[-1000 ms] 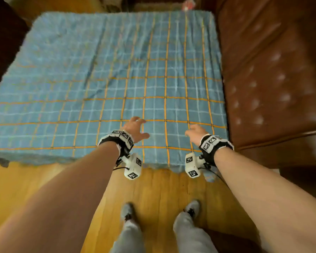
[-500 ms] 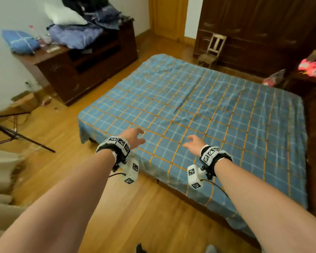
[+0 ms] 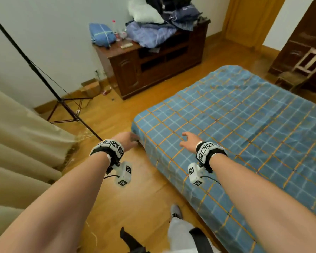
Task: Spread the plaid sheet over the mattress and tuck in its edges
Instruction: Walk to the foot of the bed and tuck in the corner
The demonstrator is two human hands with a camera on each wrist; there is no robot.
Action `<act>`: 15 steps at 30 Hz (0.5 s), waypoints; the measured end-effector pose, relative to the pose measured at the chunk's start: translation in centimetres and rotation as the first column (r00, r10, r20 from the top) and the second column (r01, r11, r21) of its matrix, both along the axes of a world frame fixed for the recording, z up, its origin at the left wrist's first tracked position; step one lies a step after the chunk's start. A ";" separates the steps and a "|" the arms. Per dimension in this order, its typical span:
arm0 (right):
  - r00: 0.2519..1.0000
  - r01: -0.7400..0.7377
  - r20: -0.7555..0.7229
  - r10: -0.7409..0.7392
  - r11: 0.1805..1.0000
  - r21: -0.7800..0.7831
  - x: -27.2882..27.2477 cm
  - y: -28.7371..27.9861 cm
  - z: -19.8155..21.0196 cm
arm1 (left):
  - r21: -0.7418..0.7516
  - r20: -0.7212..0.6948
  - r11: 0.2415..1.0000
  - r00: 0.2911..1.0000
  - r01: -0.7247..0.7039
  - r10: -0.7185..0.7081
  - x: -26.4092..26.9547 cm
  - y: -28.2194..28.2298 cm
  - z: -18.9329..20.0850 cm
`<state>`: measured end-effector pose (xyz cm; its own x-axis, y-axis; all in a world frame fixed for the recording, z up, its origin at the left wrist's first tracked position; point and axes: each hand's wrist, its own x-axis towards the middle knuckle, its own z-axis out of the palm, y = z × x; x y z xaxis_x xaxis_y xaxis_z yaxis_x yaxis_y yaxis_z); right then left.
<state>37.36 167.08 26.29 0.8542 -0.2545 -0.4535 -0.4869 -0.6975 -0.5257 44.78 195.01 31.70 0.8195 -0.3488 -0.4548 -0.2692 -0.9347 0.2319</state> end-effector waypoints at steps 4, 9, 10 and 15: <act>0.986 -0.163 -0.027 0.162 0.985 -0.057 12.4 2.5 0.7 | 0.026 -0.029 0.991 0.991 -0.129 0.130 9.3 3.5 0.3; 0.950 -0.311 -0.057 0.307 0.947 -0.077 26.7 6.0 1.8 | -0.012 -0.025 0.971 0.971 -0.237 0.237 20.1 7.4 0.7; 0.946 -0.323 -0.055 0.319 0.943 -0.075 29.7 6.6 1.9 | -0.015 -0.025 0.969 0.969 -0.247 0.247 22.5 8.1 0.6; 0.943 -0.331 -0.029 0.330 0.935 -0.124 44.6 8.7 1.0 | -0.040 -0.016 0.972 0.973 -0.232 0.231 38.4 10.4 -1.1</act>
<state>81.98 175.76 27.26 0.8965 -0.0133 -0.4429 -0.2211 -0.8797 -0.4211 83.16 205.43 30.60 0.8751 -0.1689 -0.4536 -0.0439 -0.9610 0.2731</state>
